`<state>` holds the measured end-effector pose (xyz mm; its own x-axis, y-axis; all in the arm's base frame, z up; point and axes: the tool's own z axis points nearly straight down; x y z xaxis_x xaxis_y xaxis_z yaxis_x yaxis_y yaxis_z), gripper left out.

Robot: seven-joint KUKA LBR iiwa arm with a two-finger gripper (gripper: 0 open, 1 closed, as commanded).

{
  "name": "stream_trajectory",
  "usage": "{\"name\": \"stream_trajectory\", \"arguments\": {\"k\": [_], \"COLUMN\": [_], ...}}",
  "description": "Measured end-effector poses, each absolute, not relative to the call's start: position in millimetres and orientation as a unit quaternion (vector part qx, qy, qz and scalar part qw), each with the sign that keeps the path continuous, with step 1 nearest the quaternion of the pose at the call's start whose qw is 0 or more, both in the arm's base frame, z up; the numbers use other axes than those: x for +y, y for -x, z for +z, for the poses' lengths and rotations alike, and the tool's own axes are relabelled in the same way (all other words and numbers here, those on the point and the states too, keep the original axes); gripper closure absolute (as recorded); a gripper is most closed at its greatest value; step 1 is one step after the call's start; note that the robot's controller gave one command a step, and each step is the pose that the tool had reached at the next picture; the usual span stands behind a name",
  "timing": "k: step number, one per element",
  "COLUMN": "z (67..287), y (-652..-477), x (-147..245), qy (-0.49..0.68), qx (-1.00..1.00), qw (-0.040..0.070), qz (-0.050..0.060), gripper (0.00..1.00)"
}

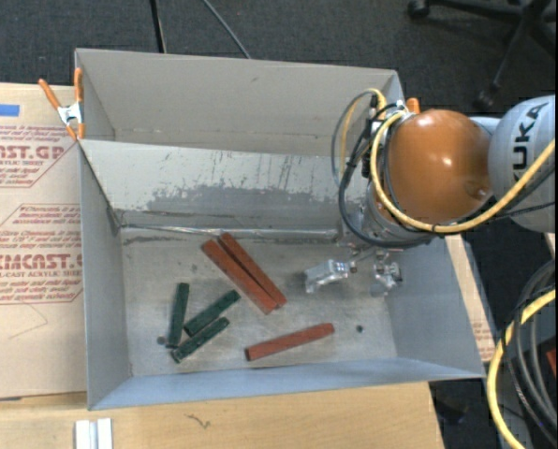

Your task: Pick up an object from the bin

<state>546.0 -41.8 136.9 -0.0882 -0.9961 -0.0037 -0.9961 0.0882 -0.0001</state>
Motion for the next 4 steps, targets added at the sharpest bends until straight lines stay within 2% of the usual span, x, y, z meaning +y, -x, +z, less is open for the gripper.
{"name": "stream_trajectory", "arguments": {"k": [1, 2, 3, 4], "z": [67, 70, 69, 69], "y": [-527.0, -527.8, -512.3, -535.6], "x": [-84, -99, -89, -76], "qy": [0.721, 0.823, 0.905, 0.959], "qx": [0.693, 0.568, 0.425, 0.284], "qw": [-0.001, 0.005, 0.001, 0.001], "qz": [0.003, 0.005, 0.003, 0.002], "gripper": [0.00, 0.00, 0.00, 0.00]}}
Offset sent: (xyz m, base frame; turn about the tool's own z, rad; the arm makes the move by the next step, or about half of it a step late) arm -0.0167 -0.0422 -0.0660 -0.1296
